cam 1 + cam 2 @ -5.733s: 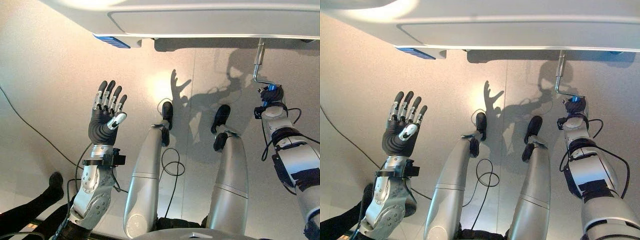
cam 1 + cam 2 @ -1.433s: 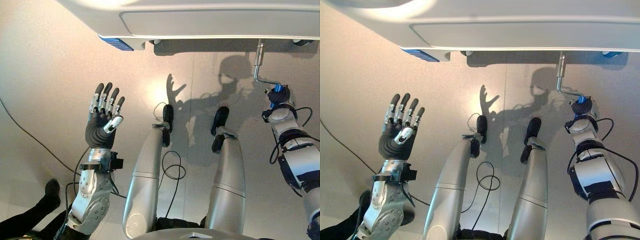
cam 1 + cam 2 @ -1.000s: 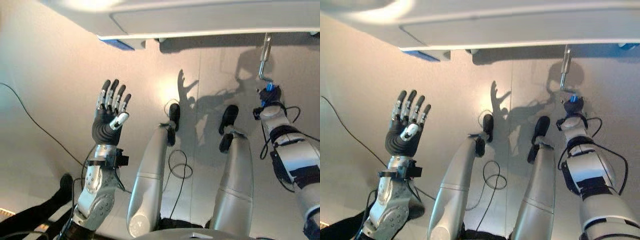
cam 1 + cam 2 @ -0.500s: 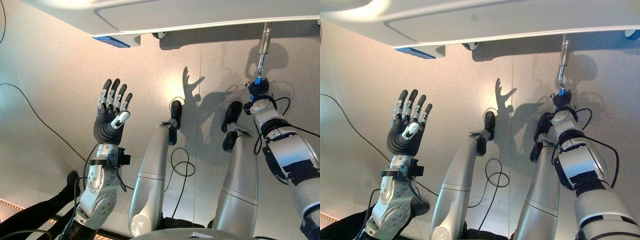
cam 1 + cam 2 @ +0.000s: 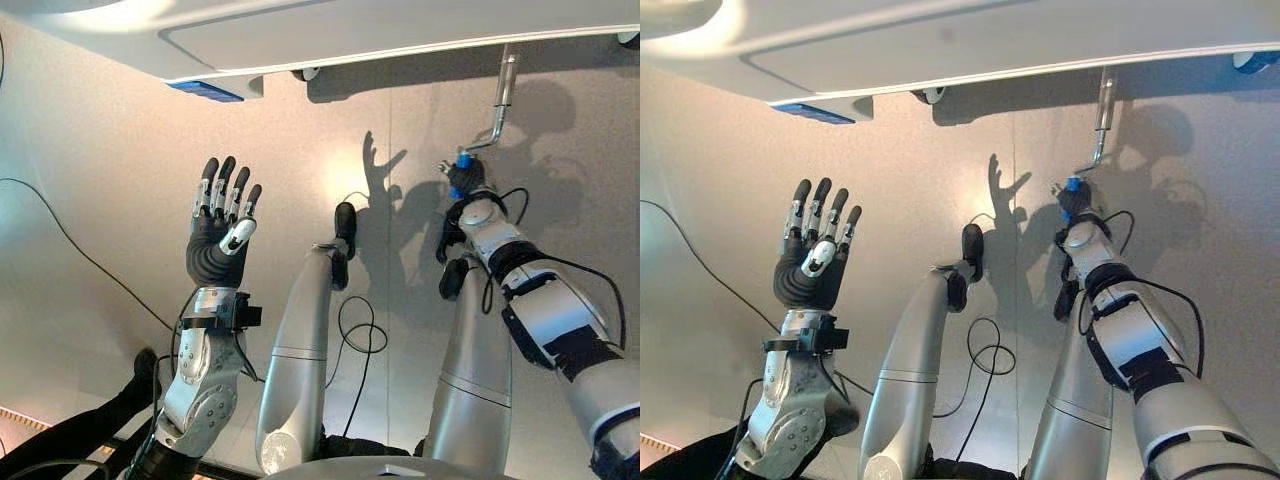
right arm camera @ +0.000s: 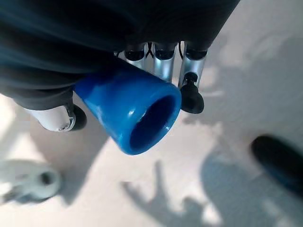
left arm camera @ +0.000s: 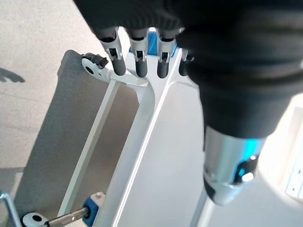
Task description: Raise the hospital bed
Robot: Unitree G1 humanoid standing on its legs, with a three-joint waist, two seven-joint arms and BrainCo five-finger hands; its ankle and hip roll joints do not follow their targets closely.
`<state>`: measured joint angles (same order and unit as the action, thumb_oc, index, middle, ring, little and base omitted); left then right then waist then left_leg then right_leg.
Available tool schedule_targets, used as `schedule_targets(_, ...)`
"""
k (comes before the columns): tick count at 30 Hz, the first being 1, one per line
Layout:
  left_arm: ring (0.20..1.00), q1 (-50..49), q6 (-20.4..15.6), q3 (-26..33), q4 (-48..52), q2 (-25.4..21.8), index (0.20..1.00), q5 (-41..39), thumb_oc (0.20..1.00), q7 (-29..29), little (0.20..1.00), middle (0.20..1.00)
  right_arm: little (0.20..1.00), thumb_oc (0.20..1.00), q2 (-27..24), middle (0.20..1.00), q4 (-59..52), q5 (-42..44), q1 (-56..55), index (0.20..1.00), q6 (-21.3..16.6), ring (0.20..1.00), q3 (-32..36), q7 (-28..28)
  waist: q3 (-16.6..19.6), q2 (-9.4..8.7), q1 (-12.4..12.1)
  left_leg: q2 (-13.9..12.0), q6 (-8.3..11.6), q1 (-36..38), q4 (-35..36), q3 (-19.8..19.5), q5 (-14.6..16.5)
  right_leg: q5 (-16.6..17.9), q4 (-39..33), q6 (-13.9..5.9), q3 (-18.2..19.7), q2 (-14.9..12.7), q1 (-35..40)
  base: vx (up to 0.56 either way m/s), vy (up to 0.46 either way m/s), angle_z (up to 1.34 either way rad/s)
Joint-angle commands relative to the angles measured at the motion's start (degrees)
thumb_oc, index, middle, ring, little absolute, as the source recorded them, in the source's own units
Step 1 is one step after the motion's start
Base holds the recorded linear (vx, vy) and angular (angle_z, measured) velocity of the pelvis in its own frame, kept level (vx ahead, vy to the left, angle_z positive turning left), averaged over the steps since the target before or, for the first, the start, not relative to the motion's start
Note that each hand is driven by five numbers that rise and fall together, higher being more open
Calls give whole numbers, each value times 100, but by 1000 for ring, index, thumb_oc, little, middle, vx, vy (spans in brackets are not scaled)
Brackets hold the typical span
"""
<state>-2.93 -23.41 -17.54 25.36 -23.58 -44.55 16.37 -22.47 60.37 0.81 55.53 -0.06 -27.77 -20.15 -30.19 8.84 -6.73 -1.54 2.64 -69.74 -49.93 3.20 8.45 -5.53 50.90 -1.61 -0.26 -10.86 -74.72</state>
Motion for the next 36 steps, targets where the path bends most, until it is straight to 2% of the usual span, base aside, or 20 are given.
schedule_targets(1,1000,-126,-238,336,368,77,1000,-5,1000,19,1000,1000,200,200,1187,200,-1018,-239,-681,200,-504,200,-884,748,40,206,-36,209,224,-460,822,93,-1154,358,357,-300,-131,13,-266,-4,-10,-5)
schedule_targets(4,1000,-200,-273,392,331,-2,1000,-103,1000,9,1000,1000,200,200,935,200,-2249,91,-1073,200,-704,200,-1044,957,40,83,39,203,221,-431,825,75,-1178,399,331,-322,-130,5,-211,-2,-4,-3)
schedule_targets(10,1000,-291,-298,442,294,-63,1000,-145,1000,-6,1000,1000,200,200,352,200,-3717,781,-1542,200,-939,200,-929,1109,40,-30,104,190,242,-327,892,89,-1224,429,263,-366,-139,-28,-81,1,-6,1)
schedule_targets(11,1000,-324,-291,461,274,-85,1000,-117,1000,-1,1000,1000,200,200,124,200,-4243,1087,-1817,200,-1055,200,-764,1105,40,-84,144,178,246,-278,913,88,-1234,442,219,-377,-155,-40,-23,2,-6,3)
schedule_targets(16,1000,-357,-287,465,270,-122,1000,-48,1000,-21,1000,1000,200,200,-368,200,-5155,1462,-2376,200,-1257,200,-361,1061,40,-204,218,147,234,-72,1019,69,-1240,461,111,-410,-158,-26,175,1,-4,2)
schedule_targets(17,1000,-335,-290,504,202,-128,1000,34,1000,-11,1000,1000,200,200,-624,200,-5506,1563,-2621,200,-1361,200,-129,1012,40,-278,281,126,228,38,1088,83,-1235,470,33,-430,-166,-22,292,0,0,0)
schedule_targets(23,1000,-416,-267,565,-170,-151,1000,223,1000,41,1000,1000,200,200,-1034,200,-6037,1719,-3278,200,-1529,200,584,800,40,-439,409,84,196,525,1540,108,-1244,472,-403,-458,-207,-10,785,-24,3,0)
schedule_targets(26,1000,-468,-170,713,-933,-214,1000,633,1000,177,1000,1000,200,200,-1197,200,-6149,1750,-3551,200,-1676,200,1089,612,40,-530,477,79,150,929,1878,119,-1234,448,-748,-457,-256,31,1161,-20,7,-5)
schedule_targets(29,1000,-473,-168,775,-1205,-236,1000,838,1000,227,1000,1000,200,200,-1285,200,-6150,1778,-3644,200,-1737,200,1332,547,40,-551,497,81,123,1072,1985,135,-1228,448,-850,-459,-265,54,1288,-18,23,-8)
schedule_targets(33,1000,-538,-218,816,-1176,-204,1000,816,1000,114,1000,1000,200,200,-1419,200,-6145,1763,-3745,200,-1862,200,1897,259,40,-604,556,87,91,1156,2026,117,-1195,441,-967,-453,-248,81,1378,0,0,0)
schedule_targets(36,1000,-561,-244,813,-1095,-204,1000,789,1000,97,1000,1000,200,200,-1418,200,-6140,1800,-3787,200,-1905,200,2070,186,40,-630,568,85,89,1154,2025,107,-1185,454,-1002,-453,-237,93,1383,1,-9,-3)
